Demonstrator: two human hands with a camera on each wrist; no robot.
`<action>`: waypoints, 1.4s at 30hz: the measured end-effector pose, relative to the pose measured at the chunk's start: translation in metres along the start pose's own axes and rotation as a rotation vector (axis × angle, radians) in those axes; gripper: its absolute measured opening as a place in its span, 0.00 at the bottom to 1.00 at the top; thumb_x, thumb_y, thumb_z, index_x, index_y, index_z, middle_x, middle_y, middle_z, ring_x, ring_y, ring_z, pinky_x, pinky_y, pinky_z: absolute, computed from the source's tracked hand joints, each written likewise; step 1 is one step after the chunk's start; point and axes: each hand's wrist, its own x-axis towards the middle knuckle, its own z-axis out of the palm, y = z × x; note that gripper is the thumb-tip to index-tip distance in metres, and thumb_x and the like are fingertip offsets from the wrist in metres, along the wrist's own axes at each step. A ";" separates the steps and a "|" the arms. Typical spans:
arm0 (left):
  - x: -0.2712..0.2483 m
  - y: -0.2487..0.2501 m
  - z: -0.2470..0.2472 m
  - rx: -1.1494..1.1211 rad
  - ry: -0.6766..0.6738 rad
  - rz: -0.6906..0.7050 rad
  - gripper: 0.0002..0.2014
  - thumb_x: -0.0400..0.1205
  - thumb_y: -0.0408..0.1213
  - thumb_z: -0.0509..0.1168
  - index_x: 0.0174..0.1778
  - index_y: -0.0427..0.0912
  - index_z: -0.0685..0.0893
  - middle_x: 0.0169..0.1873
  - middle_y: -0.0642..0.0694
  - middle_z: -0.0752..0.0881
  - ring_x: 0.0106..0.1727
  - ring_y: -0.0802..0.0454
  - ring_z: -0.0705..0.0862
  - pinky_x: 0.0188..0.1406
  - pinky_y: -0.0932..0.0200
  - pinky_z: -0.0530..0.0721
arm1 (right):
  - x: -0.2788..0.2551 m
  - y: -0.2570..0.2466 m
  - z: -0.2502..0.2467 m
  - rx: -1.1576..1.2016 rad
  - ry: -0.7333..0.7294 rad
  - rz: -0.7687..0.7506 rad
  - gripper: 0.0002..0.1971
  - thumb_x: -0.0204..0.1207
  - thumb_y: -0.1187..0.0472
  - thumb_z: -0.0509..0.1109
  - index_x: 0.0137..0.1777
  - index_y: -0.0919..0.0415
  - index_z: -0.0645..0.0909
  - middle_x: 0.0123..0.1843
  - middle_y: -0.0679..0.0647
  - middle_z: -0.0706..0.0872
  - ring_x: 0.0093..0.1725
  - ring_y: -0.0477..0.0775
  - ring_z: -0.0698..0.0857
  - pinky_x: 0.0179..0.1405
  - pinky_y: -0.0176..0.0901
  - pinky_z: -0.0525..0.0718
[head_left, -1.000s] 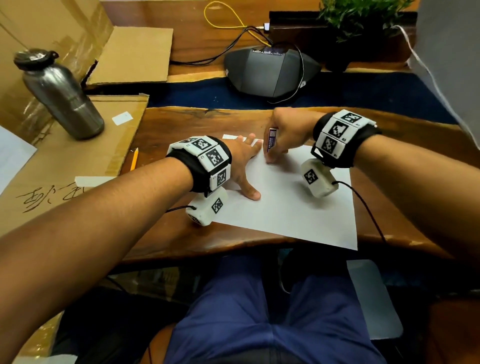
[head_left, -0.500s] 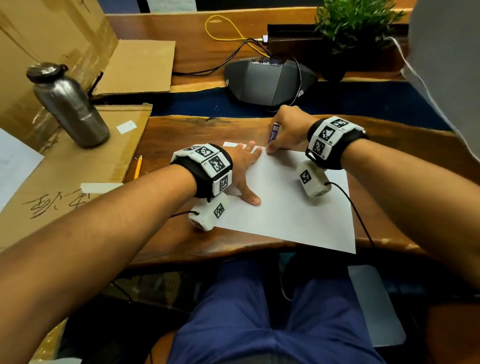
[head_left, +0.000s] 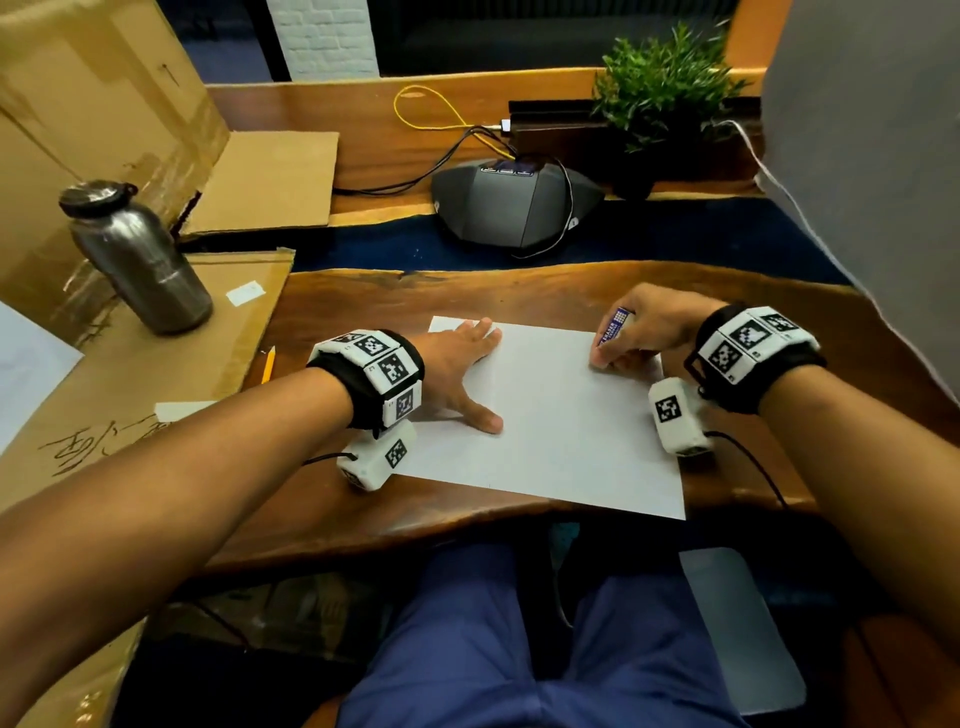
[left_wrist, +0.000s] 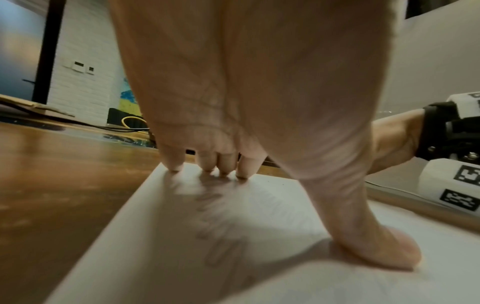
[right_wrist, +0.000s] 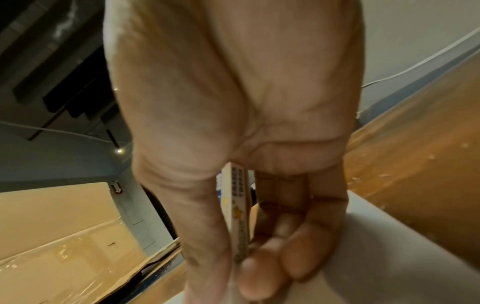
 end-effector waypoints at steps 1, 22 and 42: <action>-0.002 0.001 -0.001 0.012 0.010 0.016 0.63 0.70 0.71 0.70 0.87 0.48 0.37 0.86 0.51 0.35 0.87 0.52 0.40 0.82 0.54 0.42 | 0.000 0.002 0.001 0.010 0.016 -0.004 0.16 0.63 0.54 0.88 0.46 0.61 0.90 0.40 0.57 0.94 0.38 0.56 0.92 0.36 0.44 0.89; 0.049 -0.014 -0.032 0.342 0.018 0.127 0.50 0.75 0.80 0.38 0.86 0.52 0.32 0.85 0.51 0.32 0.87 0.49 0.37 0.86 0.43 0.40 | 0.006 0.008 0.004 0.036 0.034 0.008 0.20 0.60 0.49 0.88 0.49 0.55 0.89 0.45 0.54 0.92 0.47 0.58 0.91 0.53 0.54 0.91; 0.014 -0.003 -0.012 0.074 0.005 0.151 0.53 0.78 0.73 0.54 0.86 0.50 0.32 0.84 0.55 0.29 0.84 0.59 0.33 0.78 0.59 0.34 | -0.006 0.012 0.005 0.159 0.048 -0.026 0.14 0.60 0.55 0.89 0.43 0.58 0.92 0.38 0.53 0.94 0.38 0.51 0.91 0.33 0.38 0.87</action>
